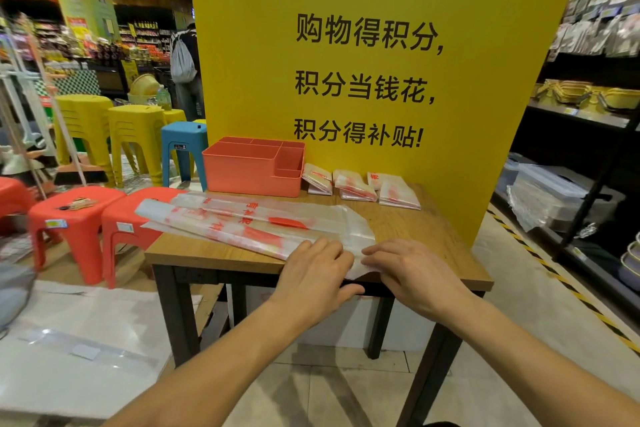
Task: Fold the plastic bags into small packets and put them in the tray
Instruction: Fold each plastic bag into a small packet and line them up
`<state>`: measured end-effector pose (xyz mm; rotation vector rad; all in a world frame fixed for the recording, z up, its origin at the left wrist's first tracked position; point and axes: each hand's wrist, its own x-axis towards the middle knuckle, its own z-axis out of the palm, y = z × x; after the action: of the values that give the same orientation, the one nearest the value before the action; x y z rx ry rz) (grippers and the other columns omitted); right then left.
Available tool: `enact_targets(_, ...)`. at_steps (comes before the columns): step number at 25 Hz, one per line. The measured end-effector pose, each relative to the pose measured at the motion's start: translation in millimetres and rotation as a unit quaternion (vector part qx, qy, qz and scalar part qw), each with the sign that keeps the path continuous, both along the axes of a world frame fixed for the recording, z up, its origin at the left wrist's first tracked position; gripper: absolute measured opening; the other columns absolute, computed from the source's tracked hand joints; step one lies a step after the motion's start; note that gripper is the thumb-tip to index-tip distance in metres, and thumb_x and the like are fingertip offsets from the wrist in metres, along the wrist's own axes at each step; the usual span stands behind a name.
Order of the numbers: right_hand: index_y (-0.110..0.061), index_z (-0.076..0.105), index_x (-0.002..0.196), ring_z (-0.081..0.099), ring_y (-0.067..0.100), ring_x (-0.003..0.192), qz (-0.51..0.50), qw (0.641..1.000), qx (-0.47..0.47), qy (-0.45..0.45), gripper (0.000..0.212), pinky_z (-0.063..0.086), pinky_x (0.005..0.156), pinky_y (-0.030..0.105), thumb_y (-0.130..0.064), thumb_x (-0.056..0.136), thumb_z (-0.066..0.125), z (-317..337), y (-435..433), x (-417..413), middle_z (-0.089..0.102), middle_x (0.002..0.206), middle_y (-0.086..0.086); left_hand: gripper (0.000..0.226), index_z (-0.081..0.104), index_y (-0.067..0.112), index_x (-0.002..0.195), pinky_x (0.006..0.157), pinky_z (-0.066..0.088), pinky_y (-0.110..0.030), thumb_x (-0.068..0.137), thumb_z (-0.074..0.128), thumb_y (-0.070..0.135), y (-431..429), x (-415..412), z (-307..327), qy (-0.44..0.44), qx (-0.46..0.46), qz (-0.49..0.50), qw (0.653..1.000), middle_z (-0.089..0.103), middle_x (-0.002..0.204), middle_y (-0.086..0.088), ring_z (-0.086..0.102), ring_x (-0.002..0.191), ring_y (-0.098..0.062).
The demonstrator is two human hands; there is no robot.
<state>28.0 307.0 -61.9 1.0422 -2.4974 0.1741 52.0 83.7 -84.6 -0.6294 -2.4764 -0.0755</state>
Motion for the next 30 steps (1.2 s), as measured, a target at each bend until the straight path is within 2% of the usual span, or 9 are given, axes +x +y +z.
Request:
enact_targets(4, -0.028, 0.072, 0.117, 0.064, 0.008, 0.114, -0.005, 0.997, -0.072, 0.003, 0.024, 0.055, 0.093, 0.033, -0.024, 0.093, 0.071, 9, 14, 4, 0.071, 0.120, -0.014, 0.041, 0.068, 0.026, 0.087, 0.069, 0.045, -0.033, 0.092, 0.057, 0.066, 8, 4, -7, 0.014, 0.012, 0.048, 0.999, 0.063, 0.086, 0.008, 0.057, 0.082, -0.016)
enact_targets(8, -0.027, 0.066, 0.122, 0.060, 0.002, 0.107, -0.026, 0.976, -0.211, -0.036, 0.036, 0.054, 0.087, 0.024, -0.021, 0.089, 0.077, 6, -1, 0, 0.067, 0.117, -0.014, 0.030, 0.070, 0.032, 0.091, 0.078, 0.043, -0.030, 0.096, 0.055, 0.058, 14, 6, 3, -0.072, 0.146, 0.082, 0.983, 0.061, 0.095, 0.014, 0.054, 0.095, -0.009)
enact_targets(11, -0.033, 0.057, 0.125, 0.062, 0.002, 0.100, -0.077, 0.945, -0.304, -0.094, 0.043, 0.055, 0.076, 0.021, -0.021, 0.090, 0.079, 3, -19, -4, 0.063, 0.113, -0.017, 0.022, 0.065, 0.028, 0.089, 0.070, 0.047, -0.033, 0.092, 0.059, 0.048, 14, 5, 7, -0.125, 0.257, 0.074, 0.955, 0.060, 0.088, 0.012, 0.058, 0.089, -0.012)
enact_targets(15, -0.032, 0.056, 0.112, 0.062, -0.001, 0.091, -0.078, 0.945, -0.289, -0.135, 0.027, 0.055, 0.072, 0.025, -0.026, 0.093, 0.075, -3, -33, -5, 0.065, 0.105, -0.017, 0.030, 0.052, 0.030, 0.120, 0.065, 0.058, -0.037, 0.095, 0.063, 0.040, 9, 2, 8, -0.148, 0.338, 0.067, 0.927, 0.065, 0.093, 0.013, 0.064, 0.079, -0.006)
enact_targets(18, -0.036, 0.048, 0.133, 0.067, 0.003, 0.086, -0.068, 0.942, -0.299, -0.139, 0.048, 0.058, 0.071, 0.026, -0.030, 0.093, 0.075, -1, -46, -8, 0.070, 0.099, -0.016, 0.030, 0.053, 0.027, 0.124, 0.063, 0.055, -0.032, 0.097, 0.066, 0.033, 2, -3, 14, -0.154, 0.362, 0.072, 0.916, 0.068, 0.098, 0.010, 0.064, 0.080, -0.007)
enact_targets(20, -0.037, 0.040, 0.141, 0.068, -0.001, 0.086, -0.061, 0.934, -0.316, -0.152, 0.061, 0.058, 0.073, 0.023, -0.032, 0.093, 0.076, 1, -49, -9, 0.072, 0.094, -0.018, 0.034, 0.053, 0.024, 0.128, 0.071, 0.050, -0.029, 0.097, 0.069, 0.029, -2, -8, 18, -0.168, 0.389, 0.077, 0.903, 0.066, 0.110, 0.008, 0.062, 0.091, -0.010)
enact_targets(24, -0.035, 0.048, 0.130, 0.066, -0.003, 0.099, -0.025, 0.951, -0.261, -0.165, 0.040, 0.059, 0.088, 0.028, -0.028, 0.097, 0.071, -5, -43, -6, 0.072, 0.102, -0.019, 0.055, 0.050, 0.026, 0.142, 0.086, 0.054, -0.032, 0.094, 0.074, 0.017, -16, -17, 22, -0.201, 0.414, 0.095, 0.883, 0.063, 0.126, 0.001, 0.063, 0.109, -0.019)
enact_targets(28, -0.035, 0.060, 0.121, 0.056, -0.003, 0.112, 0.014, 0.963, -0.175, -0.206, 0.038, 0.053, 0.092, 0.027, -0.043, 0.088, 0.079, -9, -30, -8, 0.064, 0.118, -0.021, 0.056, 0.054, 0.027, 0.140, 0.093, 0.052, -0.030, 0.091, 0.077, 0.014, -19, -21, 21, -0.176, 0.376, 0.086, 0.906, 0.061, 0.131, 0.004, 0.059, 0.117, -0.015)
enact_targets(30, -0.032, 0.064, 0.120, 0.054, -0.003, 0.110, 0.017, 0.968, -0.146, -0.201, 0.040, 0.052, 0.093, 0.027, -0.037, 0.085, 0.083, -12, -29, -11, 0.063, 0.117, -0.020, 0.046, 0.060, 0.028, 0.132, 0.097, 0.051, -0.030, 0.090, 0.078, 0.018, -22, -21, 19, -0.149, 0.334, 0.082, 0.927, 0.059, 0.129, 0.007, 0.057, 0.118, -0.012)
